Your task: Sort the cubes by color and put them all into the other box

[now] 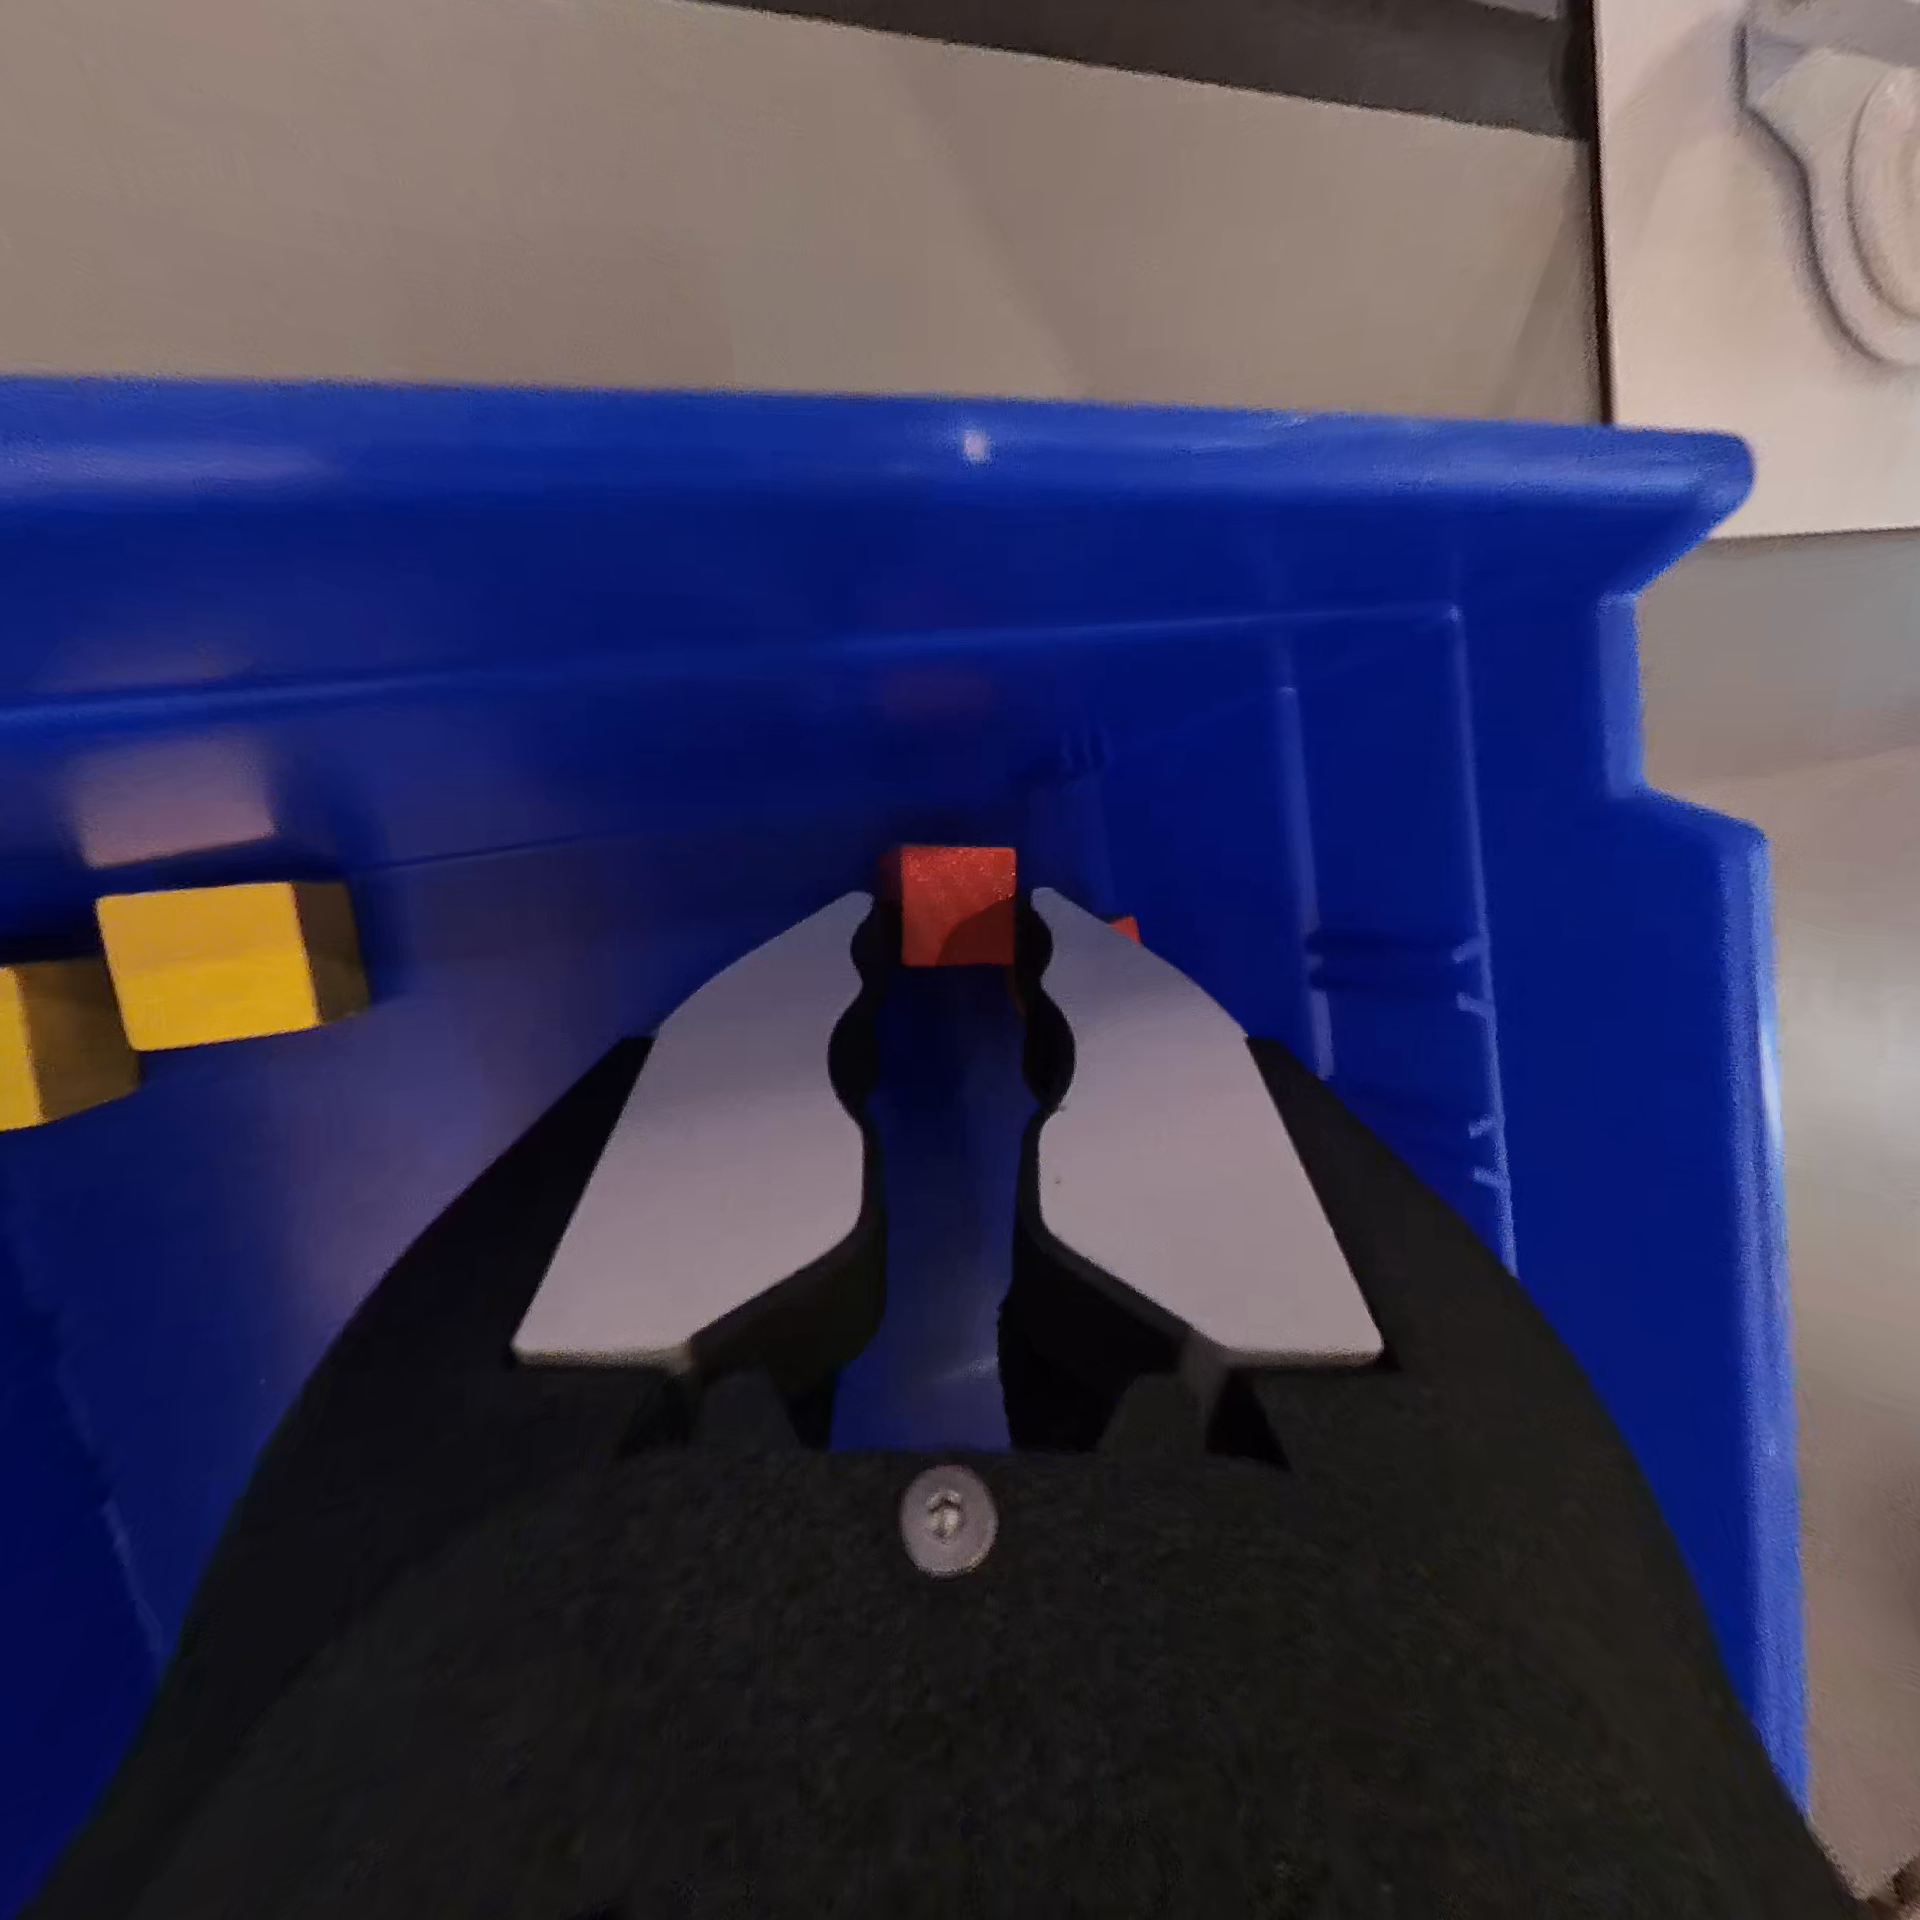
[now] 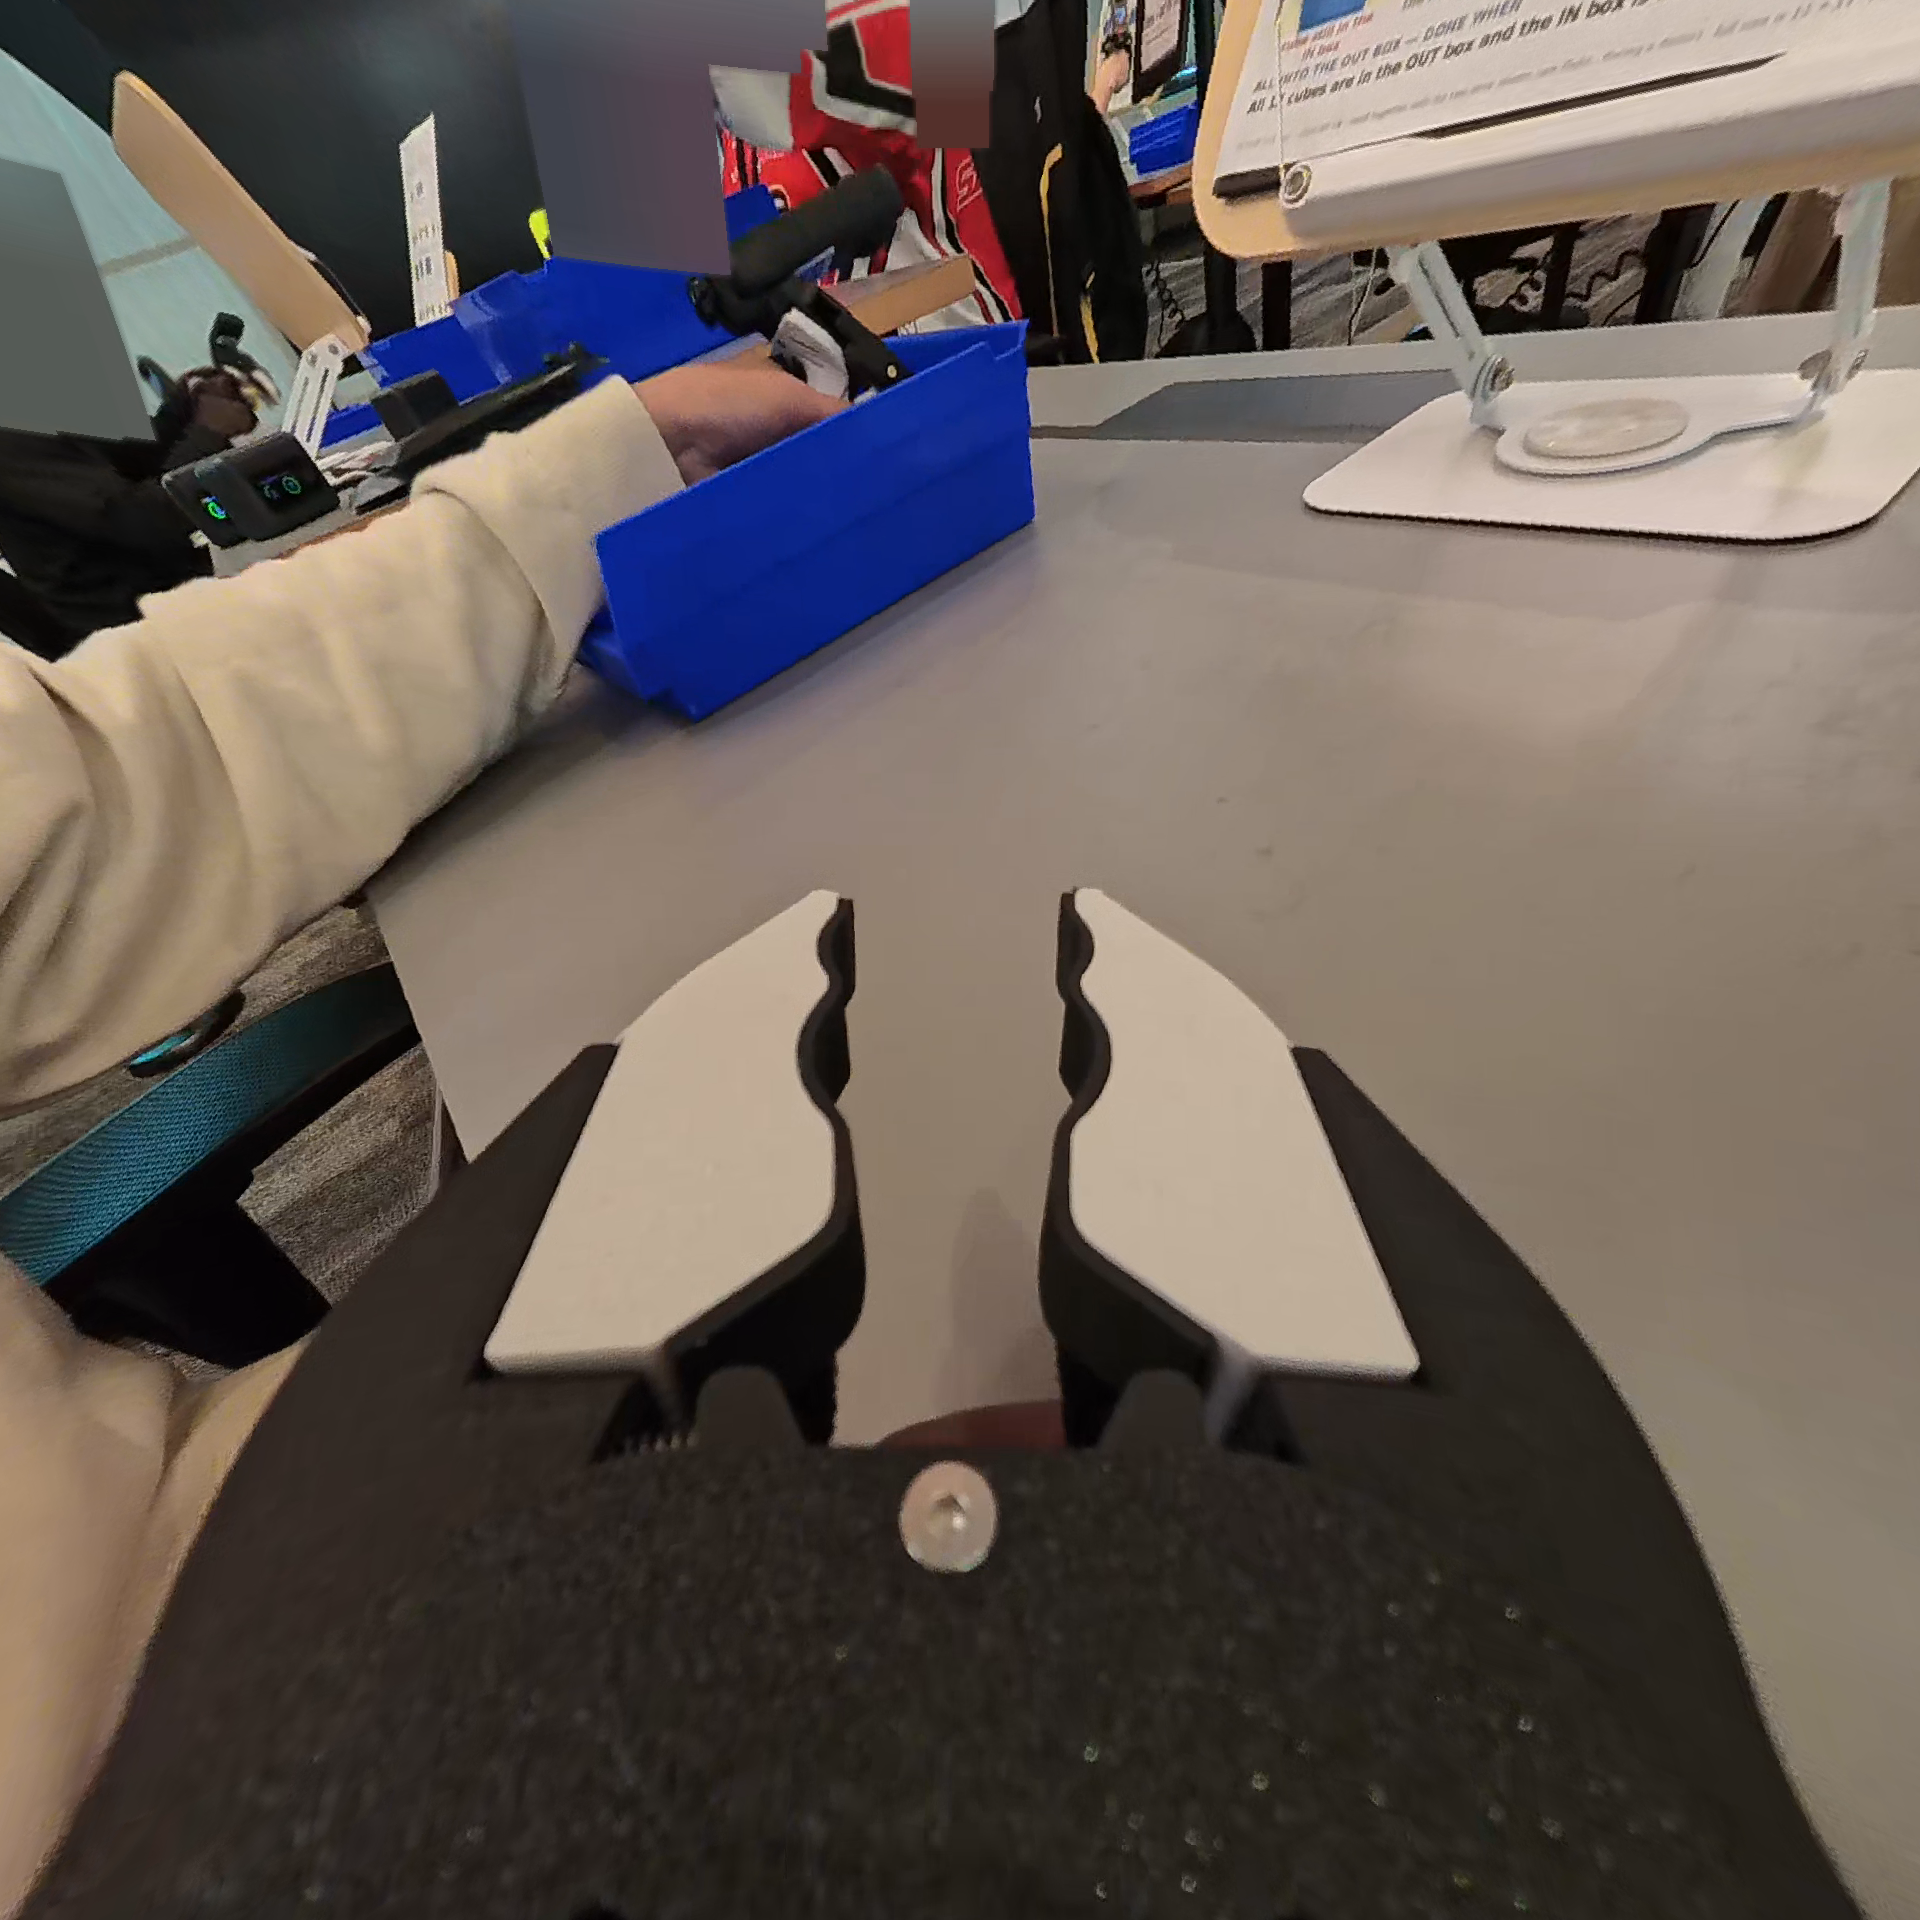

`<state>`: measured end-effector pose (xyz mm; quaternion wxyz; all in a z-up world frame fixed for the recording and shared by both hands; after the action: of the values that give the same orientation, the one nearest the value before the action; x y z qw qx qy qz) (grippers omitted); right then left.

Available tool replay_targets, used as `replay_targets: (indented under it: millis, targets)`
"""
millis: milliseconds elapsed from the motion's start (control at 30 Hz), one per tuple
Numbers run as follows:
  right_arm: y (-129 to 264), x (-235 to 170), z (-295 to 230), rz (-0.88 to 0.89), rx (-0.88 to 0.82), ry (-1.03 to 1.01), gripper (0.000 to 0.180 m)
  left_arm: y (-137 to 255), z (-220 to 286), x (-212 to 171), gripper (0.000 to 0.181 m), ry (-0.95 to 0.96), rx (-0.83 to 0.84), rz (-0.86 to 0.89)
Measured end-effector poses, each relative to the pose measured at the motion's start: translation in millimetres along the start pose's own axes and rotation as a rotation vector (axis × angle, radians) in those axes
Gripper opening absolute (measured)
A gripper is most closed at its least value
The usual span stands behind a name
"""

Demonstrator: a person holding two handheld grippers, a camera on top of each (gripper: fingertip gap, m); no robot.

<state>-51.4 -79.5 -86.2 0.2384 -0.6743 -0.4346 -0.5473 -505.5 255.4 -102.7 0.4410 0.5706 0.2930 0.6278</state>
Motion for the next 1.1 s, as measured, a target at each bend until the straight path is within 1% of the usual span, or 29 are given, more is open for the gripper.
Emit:
replay_targets:
  millis: [100, 167, 233, 333, 433, 533, 600, 700, 800, 867, 933, 967, 1033, 1100]
  targets:
    - [1.1, 0.8, -1.1, -0.002, 0.010, 0.004, 0.037, 16.2, -2.9, -2.5, 0.021, -0.028, -0.017, 0.031]
    - [4.3, 4.1, -1.7, 0.009, 0.012, 0.011, 0.036, 39.6, -4.7, -6.2, 0.021, -0.059, -0.036, 0.102]
    - [9.5, 8.4, -2.1, 0.024, 0.007, 0.025, 0.036, 72.5, -2.5, -13.9, 0.021, -0.114, -0.070, 0.222]
    - [19.3, 14.2, -2.0, 0.051, -0.009, 0.042, 0.036, 126.6, 6.7, -40.4, 0.021, -0.175, -0.119, 0.439]
    - [28.2, 17.6, -0.5, 0.069, -0.034, 0.058, 0.036, 164.5, 23.2, -83.9, 0.021, -0.234, -0.170, 0.629]
    - [35.1, 18.0, 3.4, 0.084, -0.057, 0.079, 0.035, 179.3, 38.2, -130.9, 0.021, -0.285, -0.139, 0.751]
    - [38.0, 15.8, 8.7, 0.084, -0.081, 0.083, 0.035, 182.3, 46.7, -154.6, 0.021, -0.308, -0.114, 0.788]
    - [39.0, 13.7, 13.3, 0.089, -0.072, 0.050, 0.035, 183.6, 60.7, -174.7, 0.021, -0.328, -0.151, 0.777]
    - [34.6, 13.8, 13.7, 0.091, -0.036, 0.019, 0.035, 186.1, 79.0, -181.9, 0.021, -0.371, -0.197, 0.770]
    - [25.2, 18.5, 12.6, 0.103, 0.038, -0.031, 0.035, 191.7, 102.0, -182.4, 0.021, -0.413, -0.333, 0.796]
    - [8.7, 28.5, 10.4, 0.119, 0.211, -0.152, 0.036, 196.6, 135.4, -180.9, 0.020, -0.465, -0.561, 0.786]
    - [-1.2, 34.3, 9.4, 0.124, 0.325, -0.242, 0.036, 197.7, 153.4, -179.0, 0.020, -0.487, -0.665, 0.770]
    - [-21.2, 45.8, 9.4, 0.157, 0.569, -0.495, 0.038, 197.1, 189.7, -174.9, 0.021, -0.546, -0.833, 0.732]
    - [-41.4, 53.4, 10.5, 0.177, 0.785, -0.793, 0.036, 192.5, 223.3, -171.6, 0.021, -0.631, -0.898, 0.724]
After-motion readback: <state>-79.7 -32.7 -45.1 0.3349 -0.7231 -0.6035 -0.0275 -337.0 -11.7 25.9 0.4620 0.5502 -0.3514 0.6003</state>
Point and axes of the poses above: each gripper's, where its closed fingertips meet, y back along the fingers, x out of its top, z = x × y across the jaws, the point moved 9 cm from there along y, back along the fingers, and after that the axes turned 9 degrees about x, right-handed, at the moved point
